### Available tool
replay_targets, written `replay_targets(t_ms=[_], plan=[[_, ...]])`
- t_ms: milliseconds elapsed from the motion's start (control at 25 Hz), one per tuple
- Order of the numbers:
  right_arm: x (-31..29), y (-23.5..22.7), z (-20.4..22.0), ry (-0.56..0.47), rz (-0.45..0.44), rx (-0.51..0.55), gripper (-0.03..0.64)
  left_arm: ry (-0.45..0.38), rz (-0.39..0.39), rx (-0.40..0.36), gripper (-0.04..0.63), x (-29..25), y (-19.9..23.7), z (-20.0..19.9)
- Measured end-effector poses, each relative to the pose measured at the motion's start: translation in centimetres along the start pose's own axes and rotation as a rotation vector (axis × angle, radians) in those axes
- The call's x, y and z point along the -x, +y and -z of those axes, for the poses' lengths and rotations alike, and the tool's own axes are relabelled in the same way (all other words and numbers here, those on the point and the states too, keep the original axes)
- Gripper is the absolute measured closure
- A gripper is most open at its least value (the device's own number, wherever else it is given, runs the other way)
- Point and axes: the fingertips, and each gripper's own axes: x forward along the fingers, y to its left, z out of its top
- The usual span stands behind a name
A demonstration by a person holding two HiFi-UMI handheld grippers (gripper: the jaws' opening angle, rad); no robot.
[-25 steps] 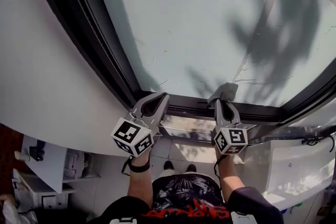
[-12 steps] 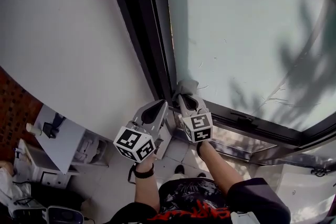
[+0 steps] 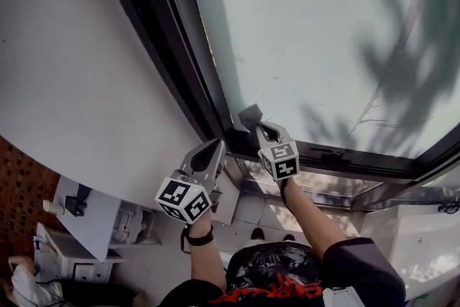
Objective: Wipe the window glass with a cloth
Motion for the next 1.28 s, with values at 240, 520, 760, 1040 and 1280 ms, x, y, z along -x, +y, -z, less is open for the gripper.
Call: replay_targets(t_ms=[240, 520, 760, 1040, 1280], plan=[[9.7, -9.7, 1.2, -0.060, 0.232, -0.099, 0.600, 0.033, 0.184, 0.002, 0.601, -6.0, -4.5, 1.2], [23.5, -21.0, 3.5, -0.096, 0.533, -0.158, 0.600, 0.066, 0.425, 0.004, 0.601, -12.7, -13.2, 2.7], [35.6, -30.2, 4.5, -0.121, 0.769, -0.194, 0.600, 0.096, 0.578, -0.013, 0.601, -15.5, -20.1, 3.4], [45.5, -40.2, 6.8, -0.095, 0.994, -0.246, 0.600, 0.116, 0.613, -0.062, 0.601, -16.1, -23.2, 2.8], [50.6, -41.5, 6.4, -0.146, 1.073, -0.270, 0.601, 0.118, 0.552, -0.063, 0.601, -16.1, -22.2, 3.0]])
